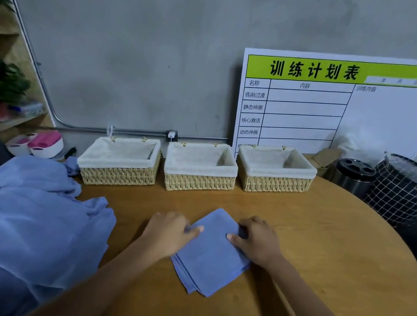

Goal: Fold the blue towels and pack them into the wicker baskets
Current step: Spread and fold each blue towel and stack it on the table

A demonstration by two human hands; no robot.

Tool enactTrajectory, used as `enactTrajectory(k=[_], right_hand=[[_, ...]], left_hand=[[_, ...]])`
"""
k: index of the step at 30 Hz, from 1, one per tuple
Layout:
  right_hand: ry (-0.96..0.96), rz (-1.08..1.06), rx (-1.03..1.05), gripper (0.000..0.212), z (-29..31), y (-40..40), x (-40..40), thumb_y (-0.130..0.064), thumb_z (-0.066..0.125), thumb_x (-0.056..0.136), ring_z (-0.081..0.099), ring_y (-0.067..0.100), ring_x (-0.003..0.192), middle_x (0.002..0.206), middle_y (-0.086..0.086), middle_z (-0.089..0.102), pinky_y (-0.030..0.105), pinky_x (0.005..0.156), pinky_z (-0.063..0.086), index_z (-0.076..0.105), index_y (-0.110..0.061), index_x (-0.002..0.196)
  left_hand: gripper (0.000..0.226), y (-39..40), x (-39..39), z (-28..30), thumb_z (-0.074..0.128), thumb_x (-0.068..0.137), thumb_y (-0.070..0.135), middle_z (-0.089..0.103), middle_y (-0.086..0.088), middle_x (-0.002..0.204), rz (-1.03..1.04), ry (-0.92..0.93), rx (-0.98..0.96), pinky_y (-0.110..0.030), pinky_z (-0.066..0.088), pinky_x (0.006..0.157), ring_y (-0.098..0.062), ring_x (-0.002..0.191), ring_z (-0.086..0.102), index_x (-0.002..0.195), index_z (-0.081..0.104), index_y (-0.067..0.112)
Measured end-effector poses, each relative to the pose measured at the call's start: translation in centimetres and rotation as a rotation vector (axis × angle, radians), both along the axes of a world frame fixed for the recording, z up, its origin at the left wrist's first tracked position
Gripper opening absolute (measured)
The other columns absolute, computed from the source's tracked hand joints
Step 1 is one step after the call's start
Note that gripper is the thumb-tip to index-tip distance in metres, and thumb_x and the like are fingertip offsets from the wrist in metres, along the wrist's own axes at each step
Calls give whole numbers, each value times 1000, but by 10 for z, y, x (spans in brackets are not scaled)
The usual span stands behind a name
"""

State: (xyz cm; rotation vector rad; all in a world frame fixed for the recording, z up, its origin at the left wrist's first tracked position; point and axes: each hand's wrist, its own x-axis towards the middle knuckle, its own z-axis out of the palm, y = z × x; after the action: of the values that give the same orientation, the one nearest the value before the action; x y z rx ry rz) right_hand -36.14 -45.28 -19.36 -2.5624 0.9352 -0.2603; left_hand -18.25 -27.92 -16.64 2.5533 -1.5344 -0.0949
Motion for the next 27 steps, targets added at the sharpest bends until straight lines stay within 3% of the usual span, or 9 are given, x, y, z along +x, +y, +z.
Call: enactTrajectory(k=[2, 4, 6, 9, 12, 17, 23, 27], right_hand=[[-92, 78, 112, 37, 0, -11, 12, -59, 65, 79, 56, 21, 85, 87, -3, 58, 37, 72, 42, 55, -25, 89], [-157, 155, 240, 30, 3, -20, 24, -42, 74, 84, 59, 21, 82, 86, -1, 61, 36, 69, 42, 57, -18, 92], [-219, 252, 323, 29, 3, -29, 36, -34, 77, 85, 63, 21, 84, 89, 2, 65, 32, 69, 44, 62, -12, 96], [-256, 341, 410, 25, 5, -40, 53, -28, 79, 85, 67, 12, 84, 94, 2, 72, 26, 71, 50, 69, -9, 98], [-270, 347, 453, 22, 7, -46, 66, -19, 79, 85, 66, 8, 87, 100, 1, 72, 26, 77, 53, 71, -9, 103], [-373, 263, 498, 22, -2, -48, 71, -27, 78, 86, 64, 1, 88, 101, -6, 70, 15, 76, 49, 72, -18, 104], [-516, 153, 526, 42, -13, -44, 68, -39, 76, 85, 62, -5, 101, 116, -14, 64, 12, 79, 48, 63, -25, 122], [-541, 152, 574, 48, -9, -43, 66, -33, 77, 85, 65, 0, 98, 112, -7, 67, 14, 77, 52, 59, -24, 129]], left_hand=[[45, -19, 19, 5, 48, 94, 67, 71, 8, 106, 21, 221, -113, -32, 52, 78, -12, 93, 67, 109, 69, 30], [58, -38, 35, 11, 56, 93, 60, 62, 5, 130, -26, 373, -164, -36, 51, 94, -15, 112, 62, 141, 52, 28], [67, -56, 47, 11, 59, 93, 57, 58, 5, 133, -55, 493, -169, -41, 49, 101, -16, 117, 60, 150, 40, 28], [64, -73, 61, 3, 64, 90, 55, 65, 5, 125, -93, 649, -142, -40, 49, 100, -14, 114, 62, 145, 45, 30], [42, -78, 69, -7, 66, 93, 43, 64, 7, 125, -148, 634, -154, -33, 46, 98, -8, 115, 58, 129, 63, 24], [14, -63, 77, -44, 72, 91, 31, 74, 9, 101, -116, 755, -527, -33, 57, 84, -8, 96, 69, 100, 75, 21], [17, -58, 75, -48, 72, 91, 32, 72, 15, 101, -16, 747, -738, -30, 56, 84, -5, 98, 67, 101, 74, 18], [16, -55, 75, -48, 71, 91, 30, 71, 18, 103, 46, 714, -865, -26, 52, 85, -1, 101, 66, 103, 73, 19]])
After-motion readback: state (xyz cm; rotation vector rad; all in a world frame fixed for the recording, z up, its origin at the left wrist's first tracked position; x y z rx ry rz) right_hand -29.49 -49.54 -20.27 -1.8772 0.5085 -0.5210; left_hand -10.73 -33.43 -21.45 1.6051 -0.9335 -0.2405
